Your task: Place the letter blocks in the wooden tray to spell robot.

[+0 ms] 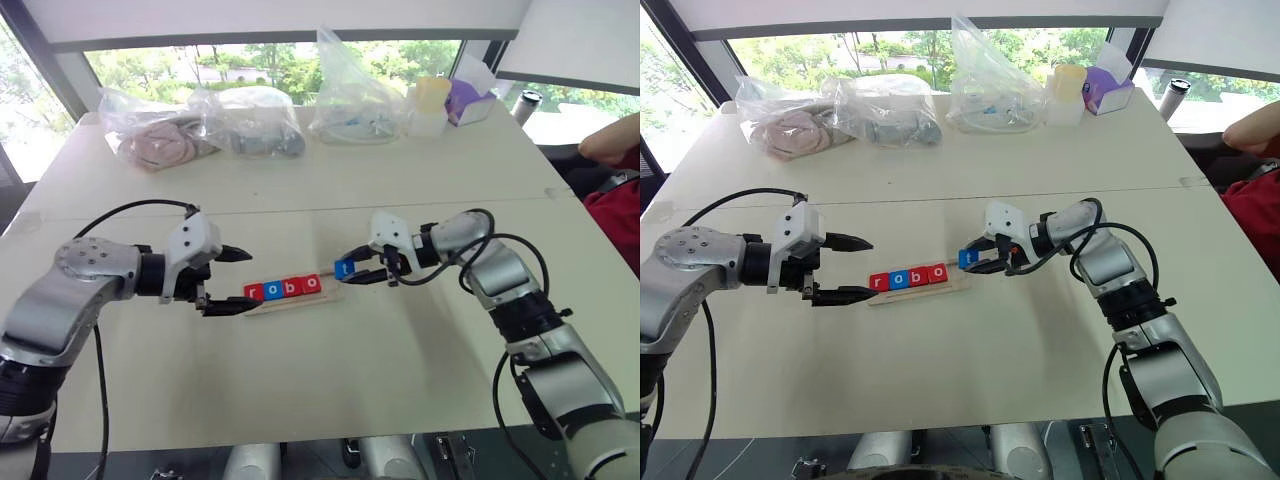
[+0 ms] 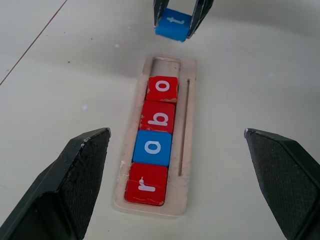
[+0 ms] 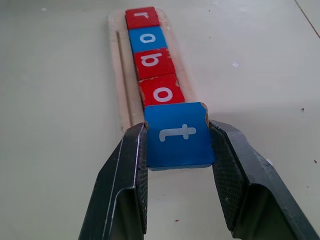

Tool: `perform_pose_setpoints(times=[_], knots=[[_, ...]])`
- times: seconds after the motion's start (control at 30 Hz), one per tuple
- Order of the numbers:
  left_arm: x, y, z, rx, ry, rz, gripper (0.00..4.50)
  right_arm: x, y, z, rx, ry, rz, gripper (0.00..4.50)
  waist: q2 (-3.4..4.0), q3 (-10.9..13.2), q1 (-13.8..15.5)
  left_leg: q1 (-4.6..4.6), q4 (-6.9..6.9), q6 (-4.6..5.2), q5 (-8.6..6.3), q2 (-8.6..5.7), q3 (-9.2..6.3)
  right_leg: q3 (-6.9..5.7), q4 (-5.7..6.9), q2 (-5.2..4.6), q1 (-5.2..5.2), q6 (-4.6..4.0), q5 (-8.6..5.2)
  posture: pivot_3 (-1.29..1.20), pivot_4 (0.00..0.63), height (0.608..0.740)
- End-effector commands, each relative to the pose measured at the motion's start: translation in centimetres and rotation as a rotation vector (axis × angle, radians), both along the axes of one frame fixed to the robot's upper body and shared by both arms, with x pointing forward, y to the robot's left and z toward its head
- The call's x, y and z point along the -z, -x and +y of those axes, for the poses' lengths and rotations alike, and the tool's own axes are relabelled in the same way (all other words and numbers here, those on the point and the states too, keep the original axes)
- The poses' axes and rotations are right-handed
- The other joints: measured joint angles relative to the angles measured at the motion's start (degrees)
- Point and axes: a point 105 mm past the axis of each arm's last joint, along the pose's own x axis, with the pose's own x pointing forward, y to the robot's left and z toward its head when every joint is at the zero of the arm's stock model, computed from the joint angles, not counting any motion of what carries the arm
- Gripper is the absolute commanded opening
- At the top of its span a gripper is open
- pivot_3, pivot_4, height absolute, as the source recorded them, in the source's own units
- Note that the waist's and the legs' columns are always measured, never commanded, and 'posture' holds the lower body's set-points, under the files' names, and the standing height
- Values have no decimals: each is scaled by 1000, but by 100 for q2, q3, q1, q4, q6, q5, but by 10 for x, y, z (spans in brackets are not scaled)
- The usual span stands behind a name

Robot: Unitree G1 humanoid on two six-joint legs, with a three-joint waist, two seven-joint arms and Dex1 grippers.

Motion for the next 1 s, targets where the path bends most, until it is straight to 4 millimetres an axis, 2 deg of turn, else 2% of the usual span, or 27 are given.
perform_pose_setpoints(times=[0.03,0.4,0.7,1.0], knots=[[-7,2,0,-14,7,-35,4500,-7,-7,13,-40,-7,-25,1182,0,0,-16,1,-1,0,0,1,0,0,1,1,0,0,0,0,150,740],[-8,6,-1,-41,33,-33,4500,8,-8,17,-94,64,-18,1182,0,0,-7,1,-2,0,0,6,-8,-4,8,6,-3,-2,1,0,150,740],[-8,6,-5,-41,43,-37,4500,10,-12,20,-80,56,0,1182,0,0,-11,2,-3,-1,1,6,-9,-5,9,7,-3,-2,1,0,150,740],[-7,4,-5,-46,40,-43,4500,11,-11,32,-87,18,33,1182,0,0,-10,3,-3,-2,1,6,-9,-5,10,7,-3,-3,2,0,150,740]])
